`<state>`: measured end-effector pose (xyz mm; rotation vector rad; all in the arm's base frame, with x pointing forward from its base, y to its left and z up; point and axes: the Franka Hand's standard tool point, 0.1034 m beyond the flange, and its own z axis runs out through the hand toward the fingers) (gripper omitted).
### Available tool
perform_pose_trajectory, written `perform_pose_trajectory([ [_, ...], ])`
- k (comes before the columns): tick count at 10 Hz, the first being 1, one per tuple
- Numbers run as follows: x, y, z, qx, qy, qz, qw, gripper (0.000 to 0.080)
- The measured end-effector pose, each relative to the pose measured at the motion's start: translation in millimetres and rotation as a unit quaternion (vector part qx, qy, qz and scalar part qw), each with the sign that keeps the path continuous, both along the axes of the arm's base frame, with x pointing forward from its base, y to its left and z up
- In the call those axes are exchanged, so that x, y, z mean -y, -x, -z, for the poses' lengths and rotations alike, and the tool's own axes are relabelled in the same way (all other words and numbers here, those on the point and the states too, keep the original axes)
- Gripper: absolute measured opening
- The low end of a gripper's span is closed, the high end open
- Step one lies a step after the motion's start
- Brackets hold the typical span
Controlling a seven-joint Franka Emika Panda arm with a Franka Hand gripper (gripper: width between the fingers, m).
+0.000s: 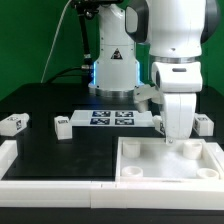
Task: Assemble one leg
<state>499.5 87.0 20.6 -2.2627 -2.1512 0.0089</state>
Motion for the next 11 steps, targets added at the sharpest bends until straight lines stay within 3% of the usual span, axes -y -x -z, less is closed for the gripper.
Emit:
perform_pose_trajectory([
  [2, 0.7, 0.1, 0.1, 0.000, 0.000, 0.005, 1.000, 0.0059],
  [3, 0.9, 0.1, 0.2, 0.000, 0.000, 0.005, 1.000, 0.0162],
  [4, 0.9, 0.1, 0.3, 0.000, 0.000, 0.006, 1.000, 0.0162],
  [5, 1.0, 0.1, 0.3, 0.000, 0.000, 0.006, 1.000, 0.0345],
  [6, 1.1, 0.2, 0.4, 0.000, 0.000, 0.006, 1.000, 0.0345],
  [7, 1.2, 0.2, 0.4, 0.000, 0.000, 0.006, 1.000, 0.0529],
  [8, 1.2, 0.2, 0.4, 0.000, 0.000, 0.006, 1.000, 0.0615],
  [11, 2.0, 0.1, 0.4, 0.000, 0.000, 0.007, 1.000, 0.0648],
])
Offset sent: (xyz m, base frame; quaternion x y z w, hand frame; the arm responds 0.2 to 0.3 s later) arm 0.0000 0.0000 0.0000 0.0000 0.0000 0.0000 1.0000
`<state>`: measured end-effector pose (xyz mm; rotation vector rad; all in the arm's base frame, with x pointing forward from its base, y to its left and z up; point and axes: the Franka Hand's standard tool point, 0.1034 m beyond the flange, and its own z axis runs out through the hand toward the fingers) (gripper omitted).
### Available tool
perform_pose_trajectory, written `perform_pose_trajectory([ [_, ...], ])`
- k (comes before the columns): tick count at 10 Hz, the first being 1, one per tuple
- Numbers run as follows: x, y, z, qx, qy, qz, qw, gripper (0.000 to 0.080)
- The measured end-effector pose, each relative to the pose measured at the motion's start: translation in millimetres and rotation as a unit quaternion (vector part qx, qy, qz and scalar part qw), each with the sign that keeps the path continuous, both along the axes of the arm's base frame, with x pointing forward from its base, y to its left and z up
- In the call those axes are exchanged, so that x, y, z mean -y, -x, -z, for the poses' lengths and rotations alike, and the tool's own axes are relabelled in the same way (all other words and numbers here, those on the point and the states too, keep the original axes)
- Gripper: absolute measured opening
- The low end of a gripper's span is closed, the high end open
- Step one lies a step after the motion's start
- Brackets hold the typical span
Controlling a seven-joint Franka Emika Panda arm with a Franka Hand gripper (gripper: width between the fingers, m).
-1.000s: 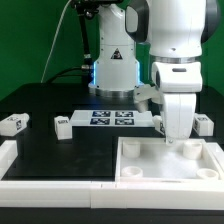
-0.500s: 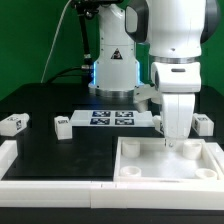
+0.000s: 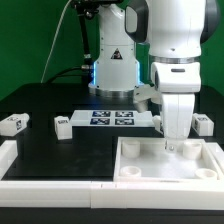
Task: Assemble one leg
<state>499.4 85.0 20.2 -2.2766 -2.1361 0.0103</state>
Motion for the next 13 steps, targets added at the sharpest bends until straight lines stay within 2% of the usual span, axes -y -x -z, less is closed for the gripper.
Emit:
perform_pose_trajectory([
  [1, 2.4, 0.7, -3.0, 0.005, -0.001, 0.005, 1.000, 0.0648],
  [2, 2.7, 4.7, -11.8, 0.009, 0.001, 0.019, 1.000, 0.0649],
  [5, -1.3, 18.8, -51.8, 0.025, 0.009, 0.080, 0.996, 0.0649],
  [6, -0.7, 23.5, -58.4, 0.024, 0.012, 0.101, 0.994, 0.0649],
  [10, 0.1, 25.8, -59.7, 0.018, 0.014, 0.194, 0.981, 0.0649],
  [12, -0.5, 26.8, -59.0, 0.017, 0.014, 0.301, 0.953, 0.0649],
  [13, -2.8, 35.2, -53.8, 0.011, 0.009, 0.378, 0.926, 0.0649],
])
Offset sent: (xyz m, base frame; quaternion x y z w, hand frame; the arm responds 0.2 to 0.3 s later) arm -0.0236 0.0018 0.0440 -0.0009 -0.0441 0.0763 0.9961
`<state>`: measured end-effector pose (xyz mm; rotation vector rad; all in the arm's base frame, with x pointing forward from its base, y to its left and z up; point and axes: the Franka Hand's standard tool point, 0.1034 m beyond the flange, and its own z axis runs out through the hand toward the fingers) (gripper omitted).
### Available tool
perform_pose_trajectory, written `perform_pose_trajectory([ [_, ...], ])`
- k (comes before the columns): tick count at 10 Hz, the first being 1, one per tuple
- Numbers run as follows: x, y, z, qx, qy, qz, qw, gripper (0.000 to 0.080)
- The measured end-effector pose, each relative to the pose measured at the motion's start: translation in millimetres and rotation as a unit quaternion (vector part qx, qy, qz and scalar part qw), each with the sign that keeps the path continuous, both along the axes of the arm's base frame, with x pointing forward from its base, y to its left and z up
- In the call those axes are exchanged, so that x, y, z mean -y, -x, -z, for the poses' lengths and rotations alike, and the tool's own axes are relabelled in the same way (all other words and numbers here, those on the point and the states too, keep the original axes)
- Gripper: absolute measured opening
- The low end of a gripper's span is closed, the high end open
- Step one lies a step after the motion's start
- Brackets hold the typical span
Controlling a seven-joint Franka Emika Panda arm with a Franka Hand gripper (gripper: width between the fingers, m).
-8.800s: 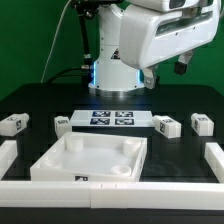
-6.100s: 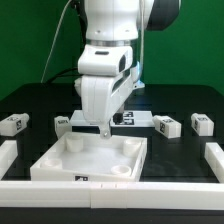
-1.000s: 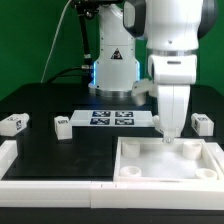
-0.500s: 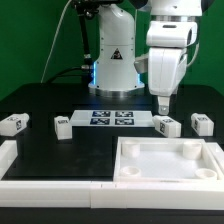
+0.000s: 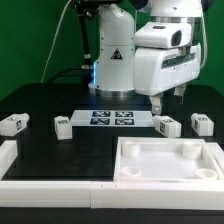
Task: Assemble one leg
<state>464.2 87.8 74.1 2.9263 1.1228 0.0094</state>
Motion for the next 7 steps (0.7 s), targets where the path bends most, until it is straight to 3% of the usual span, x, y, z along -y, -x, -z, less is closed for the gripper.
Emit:
perform_pose_trajectory([
  [3, -29.2, 17.1, 6.1, -0.017, -0.014, 0.227, 0.974, 0.0649],
  [5, -54.4, 24.5, 6.5, -0.027, -0.022, 0.351, 0.936, 0.0649],
  [7, -58.5, 26.0, 6.6, -0.029, -0.021, 0.347, 0.937, 0.0649],
])
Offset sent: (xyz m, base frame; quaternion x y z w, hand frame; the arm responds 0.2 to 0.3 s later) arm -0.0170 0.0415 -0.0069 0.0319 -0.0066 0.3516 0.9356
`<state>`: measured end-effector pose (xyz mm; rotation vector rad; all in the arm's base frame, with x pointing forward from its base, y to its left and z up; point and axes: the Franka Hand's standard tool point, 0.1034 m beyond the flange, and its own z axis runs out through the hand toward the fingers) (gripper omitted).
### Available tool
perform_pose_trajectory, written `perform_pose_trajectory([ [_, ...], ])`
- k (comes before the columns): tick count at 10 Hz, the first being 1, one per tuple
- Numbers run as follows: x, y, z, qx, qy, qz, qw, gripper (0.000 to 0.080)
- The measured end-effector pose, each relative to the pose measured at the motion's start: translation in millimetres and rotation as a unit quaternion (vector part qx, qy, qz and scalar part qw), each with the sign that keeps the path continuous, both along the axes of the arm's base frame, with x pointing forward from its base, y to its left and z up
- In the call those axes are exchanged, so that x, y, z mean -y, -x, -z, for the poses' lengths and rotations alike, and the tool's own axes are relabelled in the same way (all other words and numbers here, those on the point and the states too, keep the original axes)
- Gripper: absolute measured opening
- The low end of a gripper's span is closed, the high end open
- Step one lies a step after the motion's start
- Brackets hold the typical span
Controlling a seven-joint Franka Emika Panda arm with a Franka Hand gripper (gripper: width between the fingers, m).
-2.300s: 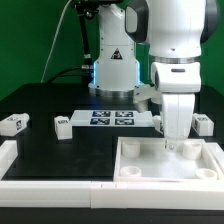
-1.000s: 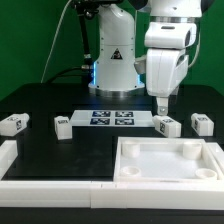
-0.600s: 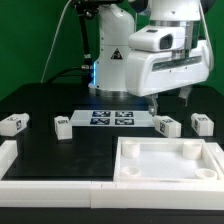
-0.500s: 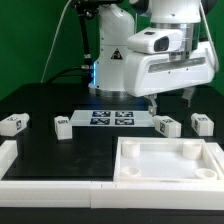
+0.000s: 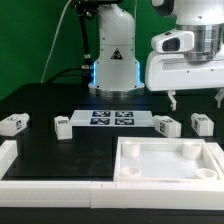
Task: Assemble one leg
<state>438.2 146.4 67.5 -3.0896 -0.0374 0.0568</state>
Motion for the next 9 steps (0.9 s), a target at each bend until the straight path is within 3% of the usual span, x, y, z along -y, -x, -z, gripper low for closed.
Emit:
perform_pose_trajectory([
  [2, 2.4, 2.0, -0.3, -0.026, 0.006, -0.005, 1.000, 0.0649],
  [4, 6.5, 10.5, -0.7, -0.117, 0.020, -0.015, 0.993, 0.0649],
  [5, 3.6, 6.8, 3.1, -0.143, 0.023, -0.014, 0.989, 0.0649],
  [9, -13.8, 32.8, 11.2, -0.313, 0.043, -0.029, 0.948, 0.0649],
])
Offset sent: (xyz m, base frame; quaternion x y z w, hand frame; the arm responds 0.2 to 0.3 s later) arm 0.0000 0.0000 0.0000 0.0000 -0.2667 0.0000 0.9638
